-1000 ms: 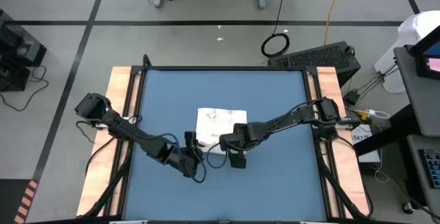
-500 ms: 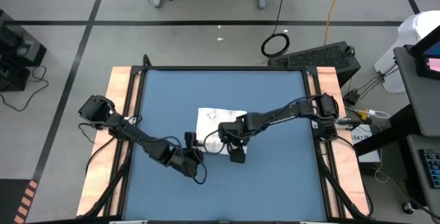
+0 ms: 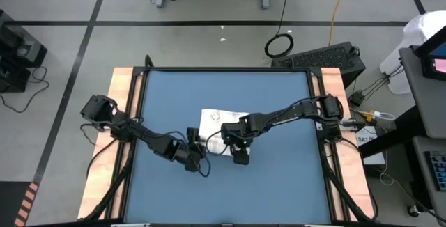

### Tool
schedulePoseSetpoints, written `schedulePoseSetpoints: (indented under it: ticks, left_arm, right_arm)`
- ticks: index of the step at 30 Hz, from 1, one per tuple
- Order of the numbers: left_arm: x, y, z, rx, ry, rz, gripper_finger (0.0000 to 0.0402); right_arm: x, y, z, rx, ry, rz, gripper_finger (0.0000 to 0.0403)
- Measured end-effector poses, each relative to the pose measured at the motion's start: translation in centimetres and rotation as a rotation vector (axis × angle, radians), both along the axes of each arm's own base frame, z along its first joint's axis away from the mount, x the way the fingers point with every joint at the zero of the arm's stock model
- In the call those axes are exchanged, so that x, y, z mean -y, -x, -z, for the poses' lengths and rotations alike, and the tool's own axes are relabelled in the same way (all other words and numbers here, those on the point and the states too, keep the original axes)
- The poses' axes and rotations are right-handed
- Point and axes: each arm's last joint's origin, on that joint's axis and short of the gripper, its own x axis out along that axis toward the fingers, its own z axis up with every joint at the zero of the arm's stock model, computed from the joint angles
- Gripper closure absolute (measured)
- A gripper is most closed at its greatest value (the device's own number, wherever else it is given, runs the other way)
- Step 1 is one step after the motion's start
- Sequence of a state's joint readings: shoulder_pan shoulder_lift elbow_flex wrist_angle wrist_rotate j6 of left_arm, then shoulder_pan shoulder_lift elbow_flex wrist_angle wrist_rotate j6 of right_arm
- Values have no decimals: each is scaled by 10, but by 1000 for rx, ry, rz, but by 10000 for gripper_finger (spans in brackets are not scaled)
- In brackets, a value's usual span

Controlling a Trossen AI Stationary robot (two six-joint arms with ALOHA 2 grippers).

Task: Roll towel into tight, uniform cylinder
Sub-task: Roll the white towel

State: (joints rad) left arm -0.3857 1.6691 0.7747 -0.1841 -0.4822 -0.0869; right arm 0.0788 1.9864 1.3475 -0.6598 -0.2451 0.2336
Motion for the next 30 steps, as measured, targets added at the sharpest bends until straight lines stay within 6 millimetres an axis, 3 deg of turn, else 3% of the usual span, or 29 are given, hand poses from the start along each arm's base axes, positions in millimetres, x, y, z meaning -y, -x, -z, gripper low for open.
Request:
schedulePoseSetpoints:
  ticks: [6, 12, 17, 24, 30]
  left_arm:
    - [-14, -1, 4, -43, 55, -4, 146]
    - [-26, -5, 4, -85, 173, 13, 146]
    - [-37, -8, 5, -114, 240, 48, 146]
    - [-54, -11, 5, -135, 333, 72, 146]
    - [-67, -12, 2, -140, 423, 94, 146]
  right_arm:
    - [-3, -6, -12, 9, 30, -26, 154]
    - [-14, -8, -41, -38, 251, -16, 154]
    - [-46, -5, -59, -11, 377, -17, 154]
    - [-97, 10, -62, 92, 603, 22, 154]
    - [-116, 17, -64, 180, 721, 93, 154]
